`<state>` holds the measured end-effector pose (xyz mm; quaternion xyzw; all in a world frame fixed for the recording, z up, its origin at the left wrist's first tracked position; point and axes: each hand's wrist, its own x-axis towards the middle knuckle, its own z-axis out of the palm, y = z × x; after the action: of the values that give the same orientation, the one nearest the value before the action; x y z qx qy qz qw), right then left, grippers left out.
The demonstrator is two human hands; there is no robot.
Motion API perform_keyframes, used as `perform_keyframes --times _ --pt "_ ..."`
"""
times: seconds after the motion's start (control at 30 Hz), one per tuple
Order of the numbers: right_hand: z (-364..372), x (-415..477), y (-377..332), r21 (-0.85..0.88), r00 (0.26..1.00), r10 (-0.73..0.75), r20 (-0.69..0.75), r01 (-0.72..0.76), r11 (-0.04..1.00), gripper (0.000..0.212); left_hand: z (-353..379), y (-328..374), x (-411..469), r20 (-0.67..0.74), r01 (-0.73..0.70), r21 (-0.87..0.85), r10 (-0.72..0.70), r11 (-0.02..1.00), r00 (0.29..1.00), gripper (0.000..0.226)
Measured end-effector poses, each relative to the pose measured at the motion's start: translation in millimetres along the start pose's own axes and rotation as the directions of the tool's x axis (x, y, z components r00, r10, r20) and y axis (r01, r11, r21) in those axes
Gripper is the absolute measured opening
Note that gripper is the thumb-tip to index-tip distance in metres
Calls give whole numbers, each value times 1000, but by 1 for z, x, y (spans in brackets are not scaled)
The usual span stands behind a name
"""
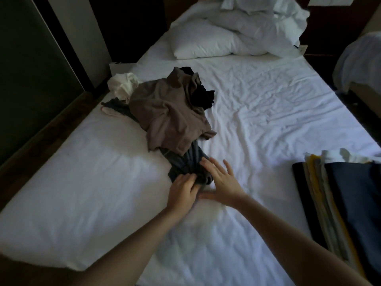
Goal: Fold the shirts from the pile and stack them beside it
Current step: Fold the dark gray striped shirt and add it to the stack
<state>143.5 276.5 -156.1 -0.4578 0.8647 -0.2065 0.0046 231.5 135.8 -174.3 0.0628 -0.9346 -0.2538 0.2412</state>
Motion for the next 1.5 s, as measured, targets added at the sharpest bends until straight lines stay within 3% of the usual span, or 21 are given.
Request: perform_keyframes --times 0.13,0.2,0.3,0.4,0.47,0.5,0.57,0.63,0.67,0.7,0.77,0.8,0.87,0.93,1.03,1.13,1.2,1.3,1.37,1.43,1.5 --pt "-21 -5 -24 69 994 -45 103 38 997 41 -18 5 -14 204 173 -146 -141 974 969 14" --pt "-33 -10 -31 100 985 45 169 -63 993 35 -29 4 -16 279 232 -244 -160 942 947 19" --pt "-56 -16 -38 141 977 186 105 -200 970 32 -43 5 -15 370 359 -305 -238 882 898 39" --pt "-75 -17 -48 264 961 256 106 -276 924 24 -52 7 -10 306 430 -471 -314 770 899 47" --pt "-78 -21 -52 449 937 332 111 -345 824 11 -52 3 -4 256 435 -399 -357 807 898 89" --pt "-77 -24 -54 554 923 368 113 -366 748 15 -50 4 -2 279 454 -307 -377 837 883 102" --pt "-72 -32 -56 720 883 452 128 -396 569 17 -45 9 1 363 484 -106 -419 869 832 106" --pt "-75 -35 -59 810 848 509 149 -400 429 15 -37 18 8 440 550 5 -495 835 749 97" --pt "-80 -31 -60 841 837 524 154 -390 375 15 -37 23 16 470 619 -31 -536 784 702 93" --pt "-86 -24 -60 867 831 534 156 -374 328 14 -39 28 26 502 696 -175 -545 697 672 85" --pt "-103 -3 -61 893 838 525 153 -344 290 13 -49 38 49 544 721 -560 -476 408 691 42" --pt "-111 11 -62 890 838 523 153 -347 297 15 -59 45 63 546 698 -666 -465 264 697 23" --pt "-129 39 -65 873 825 549 134 -360 328 18 -81 57 101 480 627 -753 -484 200 731 21" --pt "-151 69 -69 888 821 567 70 -311 340 15 -114 66 155 322 515 -812 -527 274 787 26" --pt "-200 120 -83 929 835 543 -88 -128 348 16 -188 88 234 103 304 -911 -560 279 822 31" --pt "-258 161 -109 938 811 530 -247 63 341 17 -243 112 276 22 159 -948 -442 277 897 33" --pt "-286 170 -122 938 763 563 -317 166 303 13 -267 130 283 -11 138 -898 -333 418 943 22" --pt "-311 159 -122 920 690 609 -391 281 272 11 -301 150 284 -3 124 -723 -183 680 983 22" --pt "-330 140 -119 895 658 609 -443 290 339 9 -323 158 279 39 140 -519 -141 843 989 25" --pt "-348 120 -117 842 640 566 -520 270 468 10 -335 165 269 136 138 -348 -96 927 986 22" --pt "-356 101 -113 790 634 528 -565 230 569 17 -332 173 253 284 142 -284 -58 948 957 23"
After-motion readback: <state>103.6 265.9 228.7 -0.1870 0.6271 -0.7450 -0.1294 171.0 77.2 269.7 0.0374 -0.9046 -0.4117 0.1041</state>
